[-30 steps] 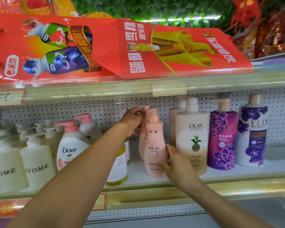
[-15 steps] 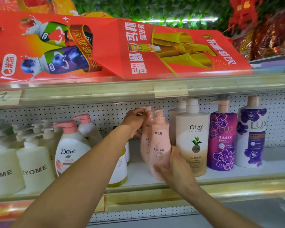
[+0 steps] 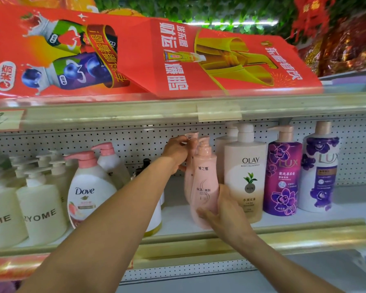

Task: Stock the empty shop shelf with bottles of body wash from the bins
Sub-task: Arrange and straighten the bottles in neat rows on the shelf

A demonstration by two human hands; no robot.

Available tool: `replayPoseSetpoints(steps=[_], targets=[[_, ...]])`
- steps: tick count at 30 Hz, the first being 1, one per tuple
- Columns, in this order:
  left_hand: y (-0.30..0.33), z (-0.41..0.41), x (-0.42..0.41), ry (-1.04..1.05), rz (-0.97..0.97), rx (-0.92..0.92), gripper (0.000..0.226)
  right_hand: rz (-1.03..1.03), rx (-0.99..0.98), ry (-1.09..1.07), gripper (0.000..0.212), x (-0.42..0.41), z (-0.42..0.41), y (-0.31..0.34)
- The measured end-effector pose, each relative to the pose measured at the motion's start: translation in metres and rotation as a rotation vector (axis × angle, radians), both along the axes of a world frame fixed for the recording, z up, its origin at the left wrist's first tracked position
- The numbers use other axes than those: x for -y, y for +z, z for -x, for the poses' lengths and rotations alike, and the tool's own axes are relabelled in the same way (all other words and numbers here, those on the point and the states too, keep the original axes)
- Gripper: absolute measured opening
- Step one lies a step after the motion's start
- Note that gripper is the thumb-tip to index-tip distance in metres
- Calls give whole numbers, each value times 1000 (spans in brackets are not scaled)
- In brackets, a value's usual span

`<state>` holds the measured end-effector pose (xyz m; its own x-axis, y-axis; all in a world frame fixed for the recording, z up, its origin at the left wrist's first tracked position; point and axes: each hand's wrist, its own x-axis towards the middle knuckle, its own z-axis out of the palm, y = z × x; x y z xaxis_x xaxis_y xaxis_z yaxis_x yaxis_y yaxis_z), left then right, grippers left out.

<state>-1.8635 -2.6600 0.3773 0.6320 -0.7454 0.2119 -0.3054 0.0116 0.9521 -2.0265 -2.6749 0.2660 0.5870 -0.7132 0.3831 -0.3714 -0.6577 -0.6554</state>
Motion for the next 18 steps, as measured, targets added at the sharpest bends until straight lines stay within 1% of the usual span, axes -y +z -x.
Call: replayPoseSetpoints(steps=[5,7,8,11,13,15,16,18], targets=[[-3,-2,1,-13,-1,-18,24,-20,-1,41,50,2,1,2],[-6,-2,2,-7,1,-20,28,-20,-2,73,50,3,1,2],[-7,-2,1,12,-10,-25,35,-24,2,92,50,4,1,2],[-14,6,-6,129,-42,-91,65,-45,18,125,52,7,-1,2],[-27,23,-22,162,-28,-123,73,-48,30,122,52,8,-2,1],[-50,43,-44,173,-26,-107,74,-41,36,123,53,8,-1,-2],[-64,53,-54,156,-7,-108,71,-35,28,125,55,7,0,-5],[-91,67,-69,55,21,-83,59,-14,-9,109,58,6,3,-13]])
